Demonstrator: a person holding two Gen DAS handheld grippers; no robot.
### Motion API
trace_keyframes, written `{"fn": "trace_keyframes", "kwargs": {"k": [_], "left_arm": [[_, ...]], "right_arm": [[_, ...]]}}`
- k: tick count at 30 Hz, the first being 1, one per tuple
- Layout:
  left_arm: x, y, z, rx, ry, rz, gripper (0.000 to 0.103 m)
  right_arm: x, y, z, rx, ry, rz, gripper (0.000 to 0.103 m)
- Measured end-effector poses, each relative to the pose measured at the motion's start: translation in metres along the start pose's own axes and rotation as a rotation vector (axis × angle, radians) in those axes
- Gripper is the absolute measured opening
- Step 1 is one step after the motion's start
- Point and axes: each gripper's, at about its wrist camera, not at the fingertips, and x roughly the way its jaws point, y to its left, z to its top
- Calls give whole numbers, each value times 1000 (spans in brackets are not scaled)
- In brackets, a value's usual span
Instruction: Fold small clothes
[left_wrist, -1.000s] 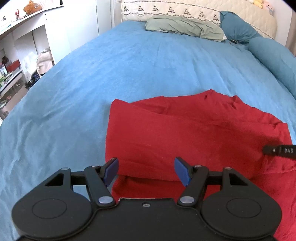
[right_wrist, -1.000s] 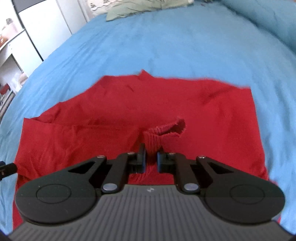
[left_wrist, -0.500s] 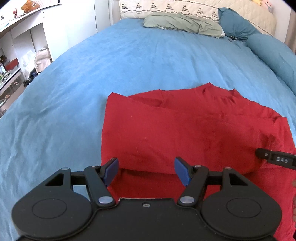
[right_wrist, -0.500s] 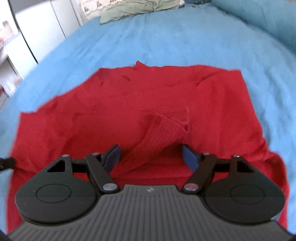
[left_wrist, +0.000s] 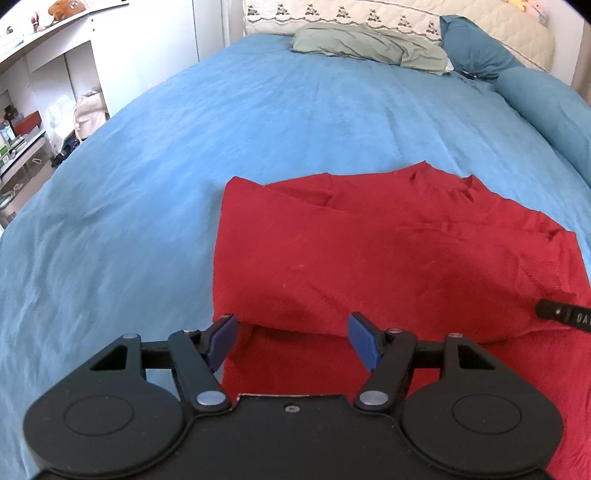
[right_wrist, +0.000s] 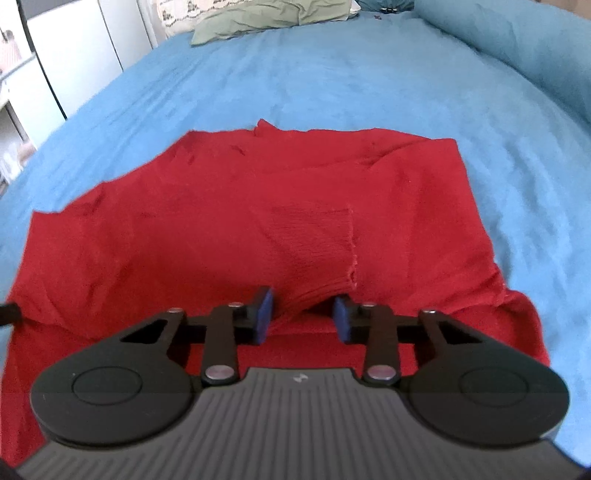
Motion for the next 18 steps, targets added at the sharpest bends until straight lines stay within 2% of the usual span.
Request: {"fn": "trace_keyframes", "kwargs": {"k": [1, 2, 5, 8, 13, 14, 18], "left_arm": [[0, 0, 0, 1, 2, 4, 71], [1, 0, -1, 3, 2, 10, 71], [2, 2, -3, 5, 7, 20, 71], [3, 4, -6, 10, 12, 31, 71], [8, 7, -12, 10, 30, 47, 71], [8, 8, -13, 9, 32, 49, 71], [13, 9, -15, 16, 39, 63, 71]], "right_arm": [[0, -2, 2, 14, 1, 8, 25], [-1, -3, 5, 28, 2, 13, 21], [-11, -3, 18, 41, -31, 32, 20], [-33, -1, 36, -4, -112, 29, 20], [-60, -28, 60, 12, -218, -56, 20], [-61, -34, 60, 10, -223, -81, 20], [-38, -61, 49, 38, -122, -107, 20]]}}
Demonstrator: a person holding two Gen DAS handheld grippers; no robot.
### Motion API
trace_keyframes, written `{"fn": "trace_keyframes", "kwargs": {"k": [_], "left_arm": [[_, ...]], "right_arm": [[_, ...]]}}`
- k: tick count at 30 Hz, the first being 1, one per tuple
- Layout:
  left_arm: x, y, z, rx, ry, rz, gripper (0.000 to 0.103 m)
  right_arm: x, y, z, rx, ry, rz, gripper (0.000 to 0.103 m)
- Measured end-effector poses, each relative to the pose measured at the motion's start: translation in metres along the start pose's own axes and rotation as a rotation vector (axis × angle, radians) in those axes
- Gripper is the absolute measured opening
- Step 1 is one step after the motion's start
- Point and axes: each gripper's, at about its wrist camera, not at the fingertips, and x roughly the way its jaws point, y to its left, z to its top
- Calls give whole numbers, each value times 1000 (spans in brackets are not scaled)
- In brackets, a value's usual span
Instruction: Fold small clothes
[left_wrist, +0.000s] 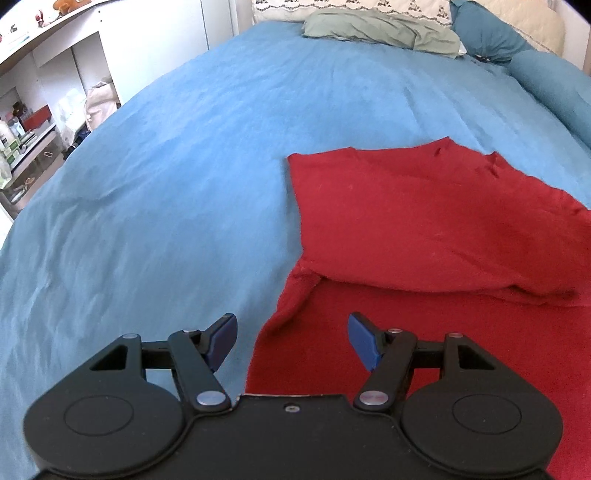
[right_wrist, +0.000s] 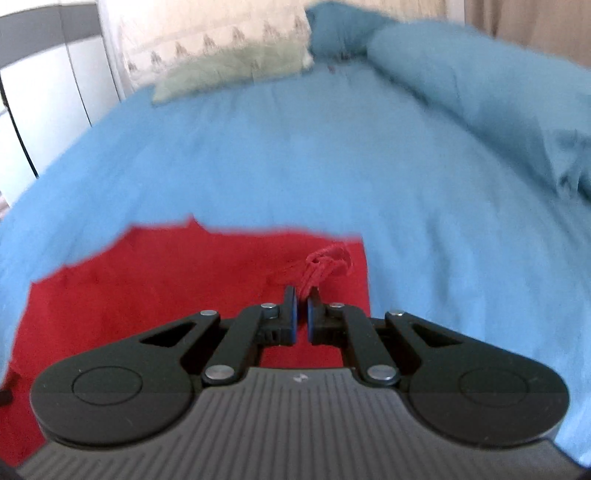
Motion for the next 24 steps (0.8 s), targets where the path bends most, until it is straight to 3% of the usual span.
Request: {"fn": "trace_keyframes", "kwargs": {"k": [3, 5, 7, 9, 11, 16, 22, 24], "left_arm": [[4, 1, 0, 0, 0, 11, 71], [5, 2, 1, -5, 3, 16, 71], [5, 3, 1, -11, 6, 16, 71], [4, 2, 0, -9, 8, 14, 71], [2, 1, -2, -8, 12, 14, 71], [0, 2, -11, -7, 29, 13, 71], [-3, 1, -21, 10, 35, 14, 71], [-5, 2, -20, 5, 32, 14, 71]], "right_arm": [[16, -2, -15, -36, 48, -12, 22], [18, -5, -21, -9, 52, -33, 31], [9, -4, -22, 4, 20, -74, 73], [-8, 2, -25, -23, -62, -97, 96], [-19, 10, -29, -68, -91, -75, 99], [-7, 25, -41, -175, -41, 5, 99], [30, 12, -46, -140, 77, 27, 100], [34, 5, -48, -124, 78, 51, 101]]}}
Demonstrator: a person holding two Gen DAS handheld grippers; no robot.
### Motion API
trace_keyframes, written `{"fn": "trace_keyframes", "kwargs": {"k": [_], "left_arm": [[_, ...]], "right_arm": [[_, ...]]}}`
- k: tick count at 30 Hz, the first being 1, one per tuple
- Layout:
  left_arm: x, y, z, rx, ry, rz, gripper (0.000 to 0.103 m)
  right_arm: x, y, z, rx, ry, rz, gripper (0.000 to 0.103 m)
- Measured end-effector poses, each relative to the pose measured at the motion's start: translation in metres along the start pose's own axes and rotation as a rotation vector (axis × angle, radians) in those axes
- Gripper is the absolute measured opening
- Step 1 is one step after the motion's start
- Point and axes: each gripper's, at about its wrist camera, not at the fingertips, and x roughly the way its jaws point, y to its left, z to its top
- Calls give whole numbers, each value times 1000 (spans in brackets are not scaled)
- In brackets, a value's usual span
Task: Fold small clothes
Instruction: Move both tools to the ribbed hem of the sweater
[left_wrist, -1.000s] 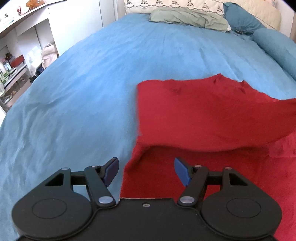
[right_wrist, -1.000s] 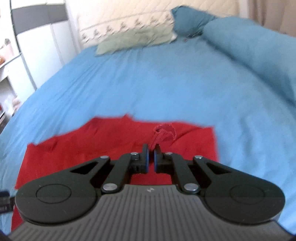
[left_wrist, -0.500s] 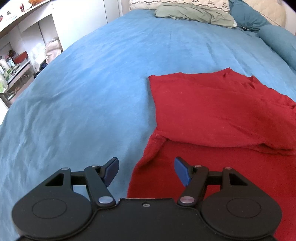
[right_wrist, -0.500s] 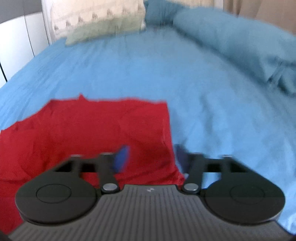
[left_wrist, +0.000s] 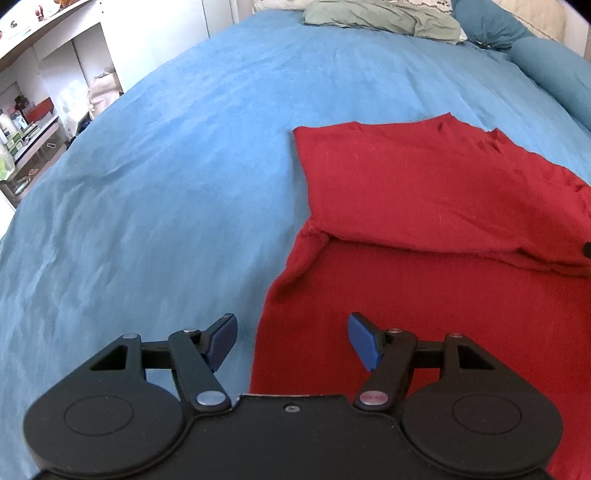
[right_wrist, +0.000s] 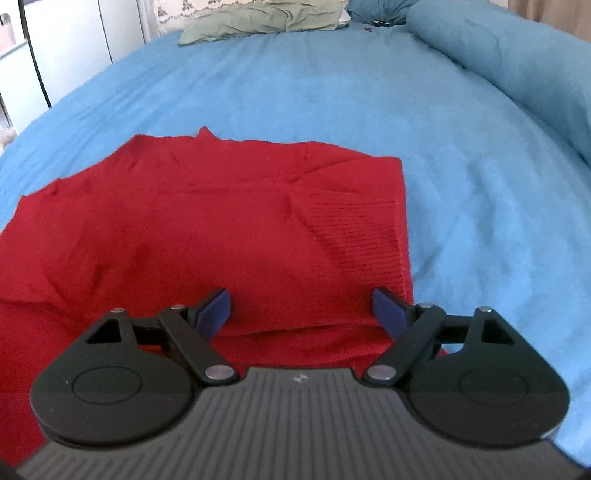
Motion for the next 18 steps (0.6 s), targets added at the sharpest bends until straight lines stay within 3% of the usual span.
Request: {"fn": "trace_keyframes", "kwargs": {"k": [4, 10, 12, 15, 18], "left_arm": [[-26, 4, 7, 2, -53, -35, 71], [-97, 17, 6, 73, -137, -91, 73], [-119, 23, -3, 88, -131, -117, 75], [-140, 30, -21, 85, -92, -156, 92], [-149, 38, -47, 83, -21, -200, 94]], "right_arm": [[-18, 2, 10, -27, -3, 19, 101], [-109, -9, 16, -56, -126, 89, 101], [-142, -17, 11, -59, -140, 98, 101], [-182, -23, -2, -54, -120, 92, 101], [-214, -29, -29, -51, -59, 74, 101]]}}
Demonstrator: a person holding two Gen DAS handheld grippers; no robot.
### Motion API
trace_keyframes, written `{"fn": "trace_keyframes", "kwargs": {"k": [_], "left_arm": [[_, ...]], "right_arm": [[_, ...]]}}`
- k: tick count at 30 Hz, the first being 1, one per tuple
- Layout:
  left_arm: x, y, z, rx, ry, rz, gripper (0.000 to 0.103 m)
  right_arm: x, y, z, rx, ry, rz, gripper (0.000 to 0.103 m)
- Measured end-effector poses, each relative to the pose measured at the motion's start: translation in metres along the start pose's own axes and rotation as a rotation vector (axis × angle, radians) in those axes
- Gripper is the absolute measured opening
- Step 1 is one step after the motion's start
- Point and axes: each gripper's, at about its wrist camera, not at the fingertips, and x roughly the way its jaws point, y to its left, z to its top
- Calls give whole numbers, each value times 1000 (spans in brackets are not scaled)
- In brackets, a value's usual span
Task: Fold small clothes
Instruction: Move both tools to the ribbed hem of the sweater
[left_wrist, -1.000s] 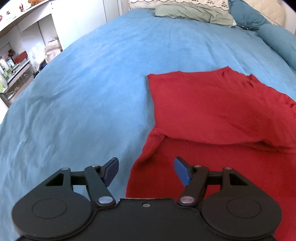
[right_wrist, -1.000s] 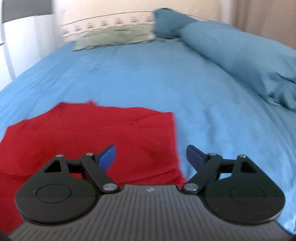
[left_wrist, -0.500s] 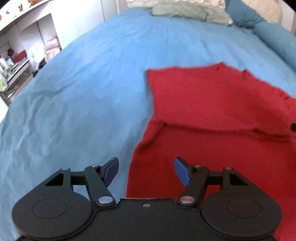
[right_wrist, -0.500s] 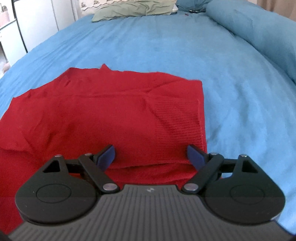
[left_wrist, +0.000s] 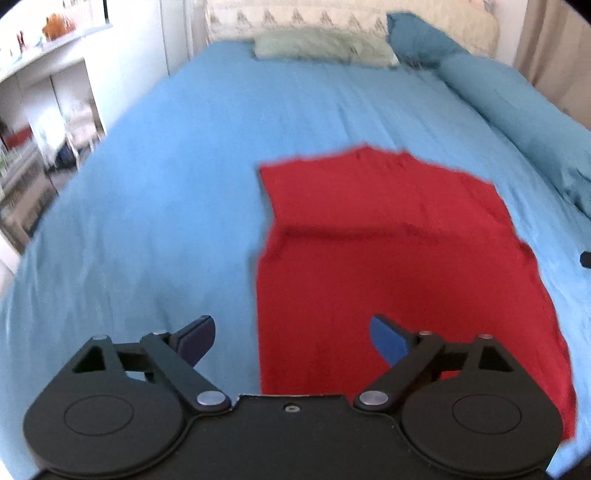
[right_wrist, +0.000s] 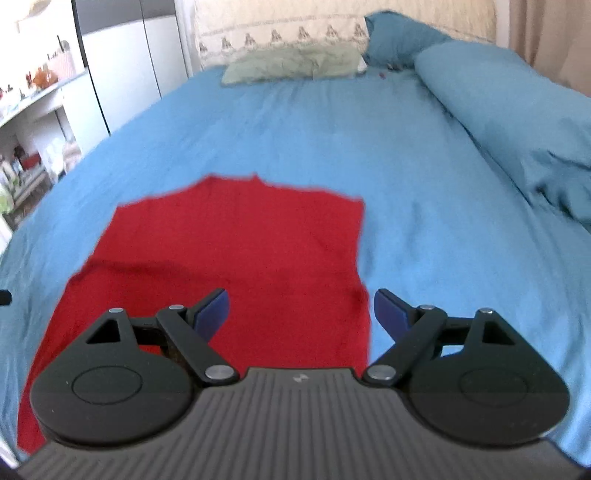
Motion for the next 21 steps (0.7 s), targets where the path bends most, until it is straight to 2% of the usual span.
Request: {"fn": "trace_keyframes", "kwargs": {"k": [2, 6, 10, 11, 15, 21], "left_arm": [[0, 1, -21, -15, 79, -18, 94], [3, 3, -63, -48, 185, -57, 91], [14, 4, -97, -83, 278, -74, 73], [17, 6, -103, -103, 289, -81, 72], [28, 7, -119, -145, 319, -81, 53], [34, 3, -122, -116, 317, -89, 51]], "right_arm": [[-18, 1, -22, 1, 53, -18, 101], [-37, -1, -71, 25, 186, -44, 100], [-43, -3, -115, 69, 294, -71, 98], [-42, -4, -122, 82, 313, -77, 97], [-42, -10, -152, 146, 397, -88, 84], [-31, -13, -174, 212, 471, -76, 67]]}}
